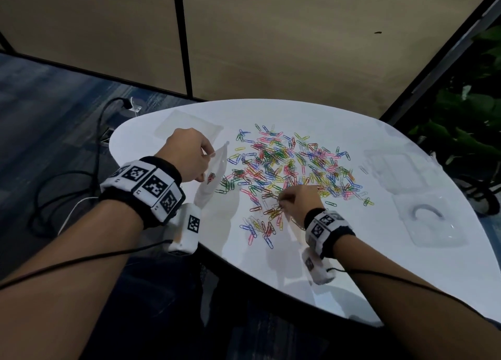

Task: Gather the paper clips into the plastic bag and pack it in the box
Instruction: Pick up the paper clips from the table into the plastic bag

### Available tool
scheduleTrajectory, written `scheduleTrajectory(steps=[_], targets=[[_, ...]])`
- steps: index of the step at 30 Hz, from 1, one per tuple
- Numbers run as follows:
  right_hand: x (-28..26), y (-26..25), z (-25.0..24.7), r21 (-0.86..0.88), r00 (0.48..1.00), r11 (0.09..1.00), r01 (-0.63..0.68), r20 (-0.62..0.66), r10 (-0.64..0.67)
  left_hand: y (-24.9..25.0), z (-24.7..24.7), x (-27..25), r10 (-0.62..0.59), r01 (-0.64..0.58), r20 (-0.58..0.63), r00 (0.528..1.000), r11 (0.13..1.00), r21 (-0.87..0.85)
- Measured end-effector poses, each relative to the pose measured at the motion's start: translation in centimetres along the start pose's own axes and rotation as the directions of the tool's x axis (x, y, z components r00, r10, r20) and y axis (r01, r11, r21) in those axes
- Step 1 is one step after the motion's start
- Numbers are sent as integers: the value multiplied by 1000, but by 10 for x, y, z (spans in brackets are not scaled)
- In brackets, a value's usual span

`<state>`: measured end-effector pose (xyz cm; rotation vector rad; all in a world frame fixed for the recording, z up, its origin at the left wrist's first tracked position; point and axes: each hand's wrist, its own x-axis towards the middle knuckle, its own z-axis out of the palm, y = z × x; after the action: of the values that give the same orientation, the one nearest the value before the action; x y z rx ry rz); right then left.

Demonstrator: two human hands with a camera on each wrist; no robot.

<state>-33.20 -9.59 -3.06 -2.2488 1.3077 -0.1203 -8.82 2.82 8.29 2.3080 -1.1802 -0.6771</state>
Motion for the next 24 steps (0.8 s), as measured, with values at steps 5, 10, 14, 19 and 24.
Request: scheduleTrajectory(steps=[5,10,14,19,24], targets=[[0,-34,-41,706,986,690,-155,70,150,4,3,1,-4,4,39,999,1000,-6],[-5,-103,-57,920,992,390,-34,78,-97,7,6,2,8,-7,52,999,1000,-23],[-1,-136,-34,864,981,504,-21,115,-156,9,4,0,10,-7,54,999,999,-51],[13,-150,-26,581,957,797,166,100,-272,-1,-7,0,-48,46,-28,998,996,-71],[47,-140,-39,575,991,812,98,15,-131,-23,-27,5,-129,112,-143,981,987,-119]])
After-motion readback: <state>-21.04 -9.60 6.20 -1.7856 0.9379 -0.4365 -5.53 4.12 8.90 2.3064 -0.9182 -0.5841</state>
